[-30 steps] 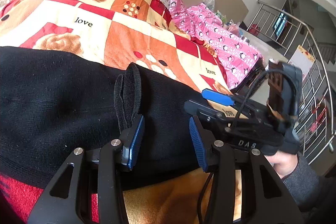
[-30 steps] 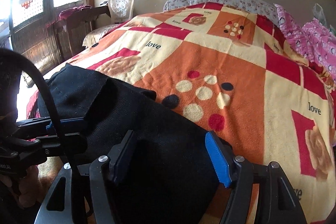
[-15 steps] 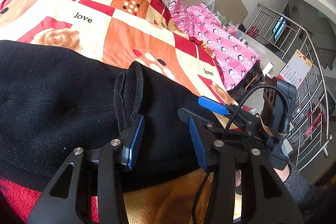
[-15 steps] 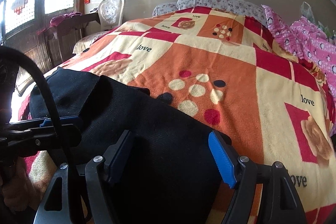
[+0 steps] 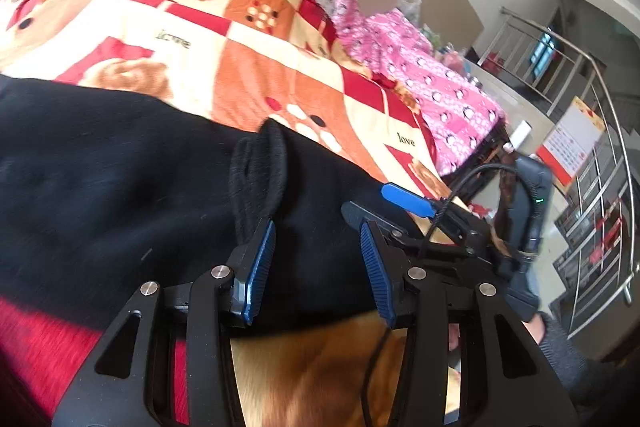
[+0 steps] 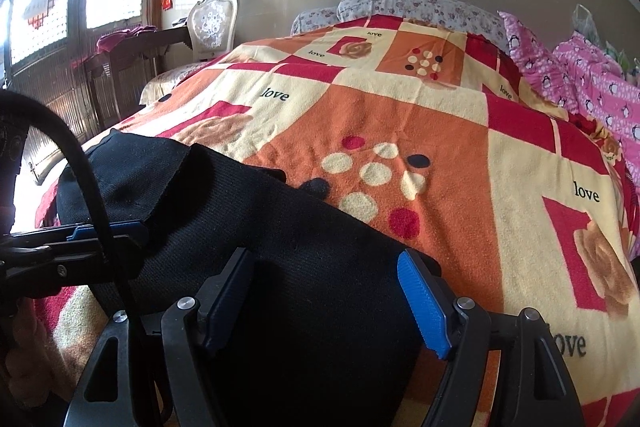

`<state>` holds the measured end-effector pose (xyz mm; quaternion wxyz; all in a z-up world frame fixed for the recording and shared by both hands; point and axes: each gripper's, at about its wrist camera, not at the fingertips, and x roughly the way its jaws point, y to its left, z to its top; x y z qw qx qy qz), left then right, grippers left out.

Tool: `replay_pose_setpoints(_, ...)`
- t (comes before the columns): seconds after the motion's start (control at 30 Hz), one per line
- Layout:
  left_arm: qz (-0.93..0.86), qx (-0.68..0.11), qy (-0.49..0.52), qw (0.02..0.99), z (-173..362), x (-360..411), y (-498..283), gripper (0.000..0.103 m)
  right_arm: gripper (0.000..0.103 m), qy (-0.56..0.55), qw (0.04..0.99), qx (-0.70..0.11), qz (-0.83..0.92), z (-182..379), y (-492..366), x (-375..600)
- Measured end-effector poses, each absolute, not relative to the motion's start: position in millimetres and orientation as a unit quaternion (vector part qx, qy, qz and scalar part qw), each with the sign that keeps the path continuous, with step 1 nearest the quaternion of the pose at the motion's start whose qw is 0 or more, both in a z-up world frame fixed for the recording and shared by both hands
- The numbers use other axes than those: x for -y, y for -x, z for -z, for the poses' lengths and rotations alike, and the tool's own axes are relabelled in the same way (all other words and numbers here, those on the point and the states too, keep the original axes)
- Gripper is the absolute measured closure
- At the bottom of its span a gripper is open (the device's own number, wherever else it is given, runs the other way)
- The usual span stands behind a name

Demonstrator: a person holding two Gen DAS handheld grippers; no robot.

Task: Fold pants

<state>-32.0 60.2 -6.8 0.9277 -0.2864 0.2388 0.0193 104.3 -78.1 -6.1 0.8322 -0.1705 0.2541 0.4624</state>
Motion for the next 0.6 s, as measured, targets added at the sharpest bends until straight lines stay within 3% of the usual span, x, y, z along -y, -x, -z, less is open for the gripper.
replay_pose_setpoints(0.1, -0.039, -0.21, 0.311, 0.926, 0, -71, 70, 0.058, 0.031, 0.169, 0.833, -0.253, -0.463, 6, -105, 78)
replay_pose_setpoints(0.2, -0.101, -0.18, 0.368, 0.907, 2, -98, 113, 0.035, 0.031, 0.169, 0.833, -0.251, -0.463, 7, -104, 78)
replay_pose_setpoints(0.23, -0.128, -0.163, 0.394, 0.896, 4, -109, 129, 0.033, 0.031, 0.169, 0.833, -0.251, -0.463, 7, -104, 78)
replay_pose_setpoints(0.37, -0.211, -0.119, 0.472, 0.848, 14, -151, 167, 0.033, 0.03, 0.169, 0.834, -0.249, -0.462, 7, -104, 77)
replay_pose_setpoints(0.6, -0.224, -0.117, 0.581, 0.774, 40, -184, 163, 0.03, 0.03, 0.17, 0.835, -0.248, -0.461, 8, -104, 77)
